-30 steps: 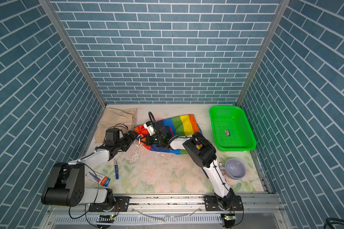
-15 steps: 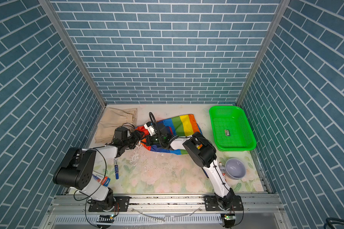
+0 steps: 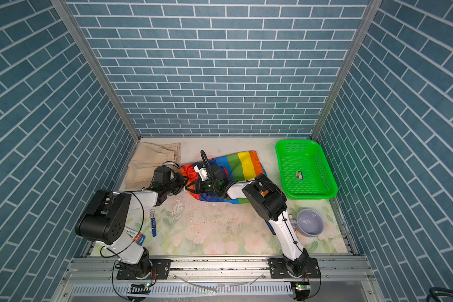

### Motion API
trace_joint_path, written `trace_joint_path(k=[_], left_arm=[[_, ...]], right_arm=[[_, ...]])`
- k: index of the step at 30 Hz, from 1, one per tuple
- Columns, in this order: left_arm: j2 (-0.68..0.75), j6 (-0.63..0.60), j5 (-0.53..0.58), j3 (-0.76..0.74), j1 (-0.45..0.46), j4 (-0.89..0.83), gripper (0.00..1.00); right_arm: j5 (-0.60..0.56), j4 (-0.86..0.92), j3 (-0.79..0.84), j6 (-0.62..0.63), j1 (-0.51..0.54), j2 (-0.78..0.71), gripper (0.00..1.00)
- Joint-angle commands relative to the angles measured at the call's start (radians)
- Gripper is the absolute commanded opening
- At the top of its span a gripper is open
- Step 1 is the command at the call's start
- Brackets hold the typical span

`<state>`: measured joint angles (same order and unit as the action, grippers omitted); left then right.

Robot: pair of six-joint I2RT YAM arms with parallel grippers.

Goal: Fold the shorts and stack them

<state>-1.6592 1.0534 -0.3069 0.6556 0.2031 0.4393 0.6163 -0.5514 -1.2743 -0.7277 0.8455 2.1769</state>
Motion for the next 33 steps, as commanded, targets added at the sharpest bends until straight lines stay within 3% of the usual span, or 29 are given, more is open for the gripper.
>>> trace_joint_path(k=[1,8,11,15,25,30,33], left_arm=[[0.007,-0.048,-0.032,0.038,0.008,-0.072,0.03],[0.083,-0.126,-0.013,0.068,0.007,-0.213,0.03],[0.117,-0.155,0.000,0.077,0.007,-0.268,0.03],[0.160,-0.188,0.018,0.090,0.007,-0.341,0.03],[0.262,-0.267,0.076,0.131,0.001,-0.506,0.03],[0.308,-0.302,0.094,0.161,0.000,-0.577,0.04],[0.339,-0.334,0.108,0.192,0.001,-0.637,0.04]], right_arm=[[-0.034,0.013,0.088,0.039,-0.053,-0.180,0.48],[-0.073,0.073,0.231,0.051,-0.146,-0.284,0.41],[-0.073,0.041,0.275,0.015,-0.154,-0.265,0.27],[-0.097,0.020,0.316,-0.025,-0.159,-0.230,0.00],[-0.171,-0.062,0.469,-0.079,-0.167,-0.161,0.00],[-0.122,-0.140,0.478,-0.110,-0.175,-0.129,0.00],[-0.115,-0.087,0.458,-0.086,-0.175,-0.185,0.00]])
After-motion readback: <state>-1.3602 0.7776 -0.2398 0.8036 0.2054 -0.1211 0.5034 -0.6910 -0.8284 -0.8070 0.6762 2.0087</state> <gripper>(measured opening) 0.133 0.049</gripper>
